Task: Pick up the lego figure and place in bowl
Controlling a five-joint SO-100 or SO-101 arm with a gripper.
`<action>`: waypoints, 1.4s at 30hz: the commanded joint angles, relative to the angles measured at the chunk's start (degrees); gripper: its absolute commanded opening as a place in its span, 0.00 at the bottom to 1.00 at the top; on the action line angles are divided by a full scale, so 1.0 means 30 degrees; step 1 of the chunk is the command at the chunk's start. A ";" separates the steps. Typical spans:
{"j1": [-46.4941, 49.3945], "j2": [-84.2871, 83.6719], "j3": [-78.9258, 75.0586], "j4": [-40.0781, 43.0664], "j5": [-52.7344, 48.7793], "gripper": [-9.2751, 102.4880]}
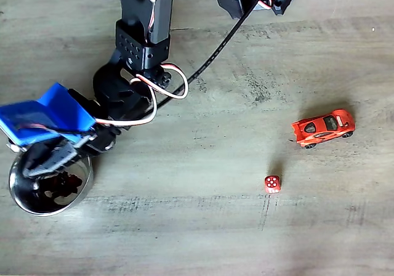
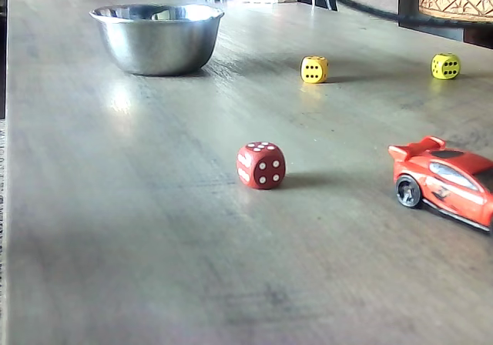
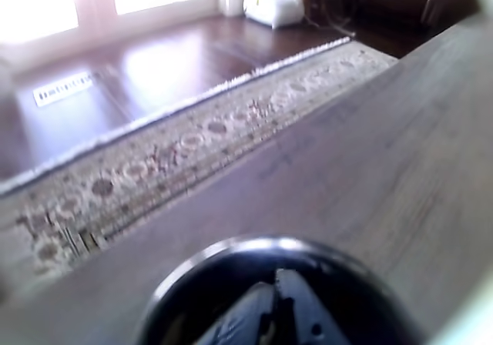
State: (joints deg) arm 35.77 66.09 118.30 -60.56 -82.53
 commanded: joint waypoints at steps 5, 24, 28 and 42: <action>-0.0879 0.3516 -0.0732 0.3867 0.0410 0.08; -0.4512 1.4414 -0.0732 2.4639 0.0410 0.08; -0.5684 1.6318 -0.0732 2.8271 0.0439 0.08; -0.8906 2.1943 -0.0645 3.8320 0.0469 0.08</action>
State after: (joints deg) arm 10.55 127.88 118.30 50.54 -81.30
